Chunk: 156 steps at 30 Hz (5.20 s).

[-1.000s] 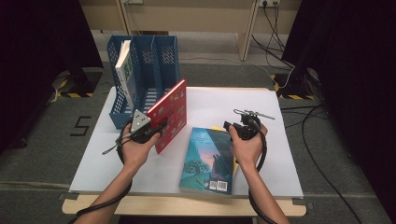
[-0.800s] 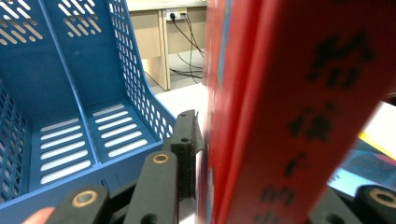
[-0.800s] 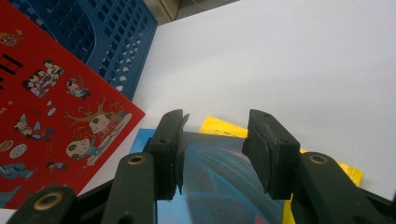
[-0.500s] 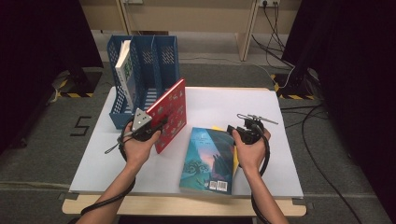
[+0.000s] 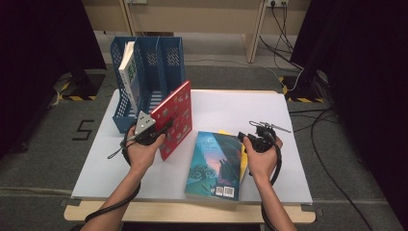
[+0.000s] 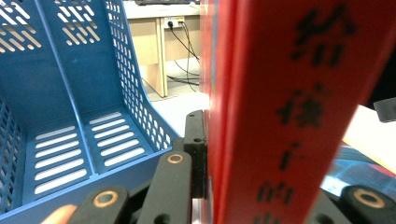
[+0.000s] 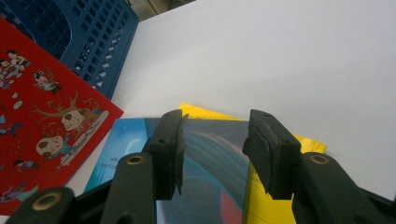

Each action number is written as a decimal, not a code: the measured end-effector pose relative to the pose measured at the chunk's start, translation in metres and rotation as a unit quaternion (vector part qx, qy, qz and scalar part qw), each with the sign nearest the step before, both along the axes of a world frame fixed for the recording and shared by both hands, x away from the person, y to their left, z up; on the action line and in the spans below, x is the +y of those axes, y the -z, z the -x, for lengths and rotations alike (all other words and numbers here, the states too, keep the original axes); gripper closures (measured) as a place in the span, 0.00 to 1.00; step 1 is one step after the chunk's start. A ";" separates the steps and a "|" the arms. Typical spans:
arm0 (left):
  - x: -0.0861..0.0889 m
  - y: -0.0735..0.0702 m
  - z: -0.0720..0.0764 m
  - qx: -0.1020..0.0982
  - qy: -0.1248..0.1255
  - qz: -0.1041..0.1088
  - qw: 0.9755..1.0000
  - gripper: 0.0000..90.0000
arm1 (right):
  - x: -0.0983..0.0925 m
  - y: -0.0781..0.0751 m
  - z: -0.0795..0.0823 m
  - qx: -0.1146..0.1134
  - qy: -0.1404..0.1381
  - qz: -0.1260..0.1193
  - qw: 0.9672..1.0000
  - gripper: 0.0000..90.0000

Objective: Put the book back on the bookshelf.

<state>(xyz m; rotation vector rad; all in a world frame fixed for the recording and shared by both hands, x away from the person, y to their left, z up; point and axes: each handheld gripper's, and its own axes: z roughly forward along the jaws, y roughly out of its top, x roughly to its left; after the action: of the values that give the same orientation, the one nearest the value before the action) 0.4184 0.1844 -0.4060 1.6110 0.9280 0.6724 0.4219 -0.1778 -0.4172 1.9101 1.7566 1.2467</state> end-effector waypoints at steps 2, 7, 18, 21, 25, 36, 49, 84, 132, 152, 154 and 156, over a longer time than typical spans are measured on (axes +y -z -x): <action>-0.001 -0.001 0.001 0.001 0.001 0.002 1.000 0.88 | 0.000 0.000 0.001 0.003 0.002 -0.003 1.000 0.63; -0.001 -0.008 0.002 0.001 -0.001 0.005 1.000 0.88 | 0.000 0.004 0.001 0.003 -0.002 0.002 1.000 0.63; -0.003 -0.032 0.005 -0.013 -0.001 0.017 1.000 0.88 | 0.001 0.007 0.003 0.002 -0.002 0.005 1.000 0.63; -0.004 -0.037 0.004 -0.013 -0.002 0.019 1.000 0.88 | 0.001 0.007 0.003 0.002 -0.002 0.008 1.000 0.63; -0.004 -0.042 0.002 -0.013 -0.003 0.024 1.000 0.88 | 0.002 0.009 0.003 0.003 -0.002 0.006 1.000 0.63; -0.006 -0.059 -0.001 -0.024 0.000 0.031 0.999 0.88 | 0.000 0.014 0.007 -0.007 -0.002 0.006 1.000 0.63; -0.005 -0.074 -0.006 -0.032 -0.004 0.036 0.999 0.88 | 0.000 0.019 0.012 -0.017 -0.002 0.006 1.000 0.63; 0.010 -0.106 -0.019 -0.046 -0.029 0.045 0.998 0.88 | 0.001 0.022 0.020 -0.037 -0.002 0.013 0.999 0.63; 0.067 -0.109 -0.059 -0.045 -0.140 0.044 0.988 0.88 | 0.000 0.023 0.027 -0.038 0.008 0.009 0.999 0.63; 0.069 -0.106 -0.074 -0.040 -0.167 0.043 0.984 0.88 | 0.003 0.025 0.026 -0.036 0.003 0.009 0.999 0.63; 0.068 -0.105 -0.074 -0.039 -0.168 0.045 0.984 0.88 | 0.003 0.024 0.026 -0.037 0.003 0.008 0.999 0.63; 0.068 -0.105 -0.073 -0.040 -0.169 0.043 0.984 0.88 | 0.003 0.025 0.026 -0.039 0.003 0.008 0.999 0.63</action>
<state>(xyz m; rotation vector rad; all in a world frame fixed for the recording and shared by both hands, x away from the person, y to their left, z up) 0.4918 0.2525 -0.3007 1.3517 1.1681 0.9115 0.3959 -0.1744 -0.4420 1.8315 1.7160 1.2818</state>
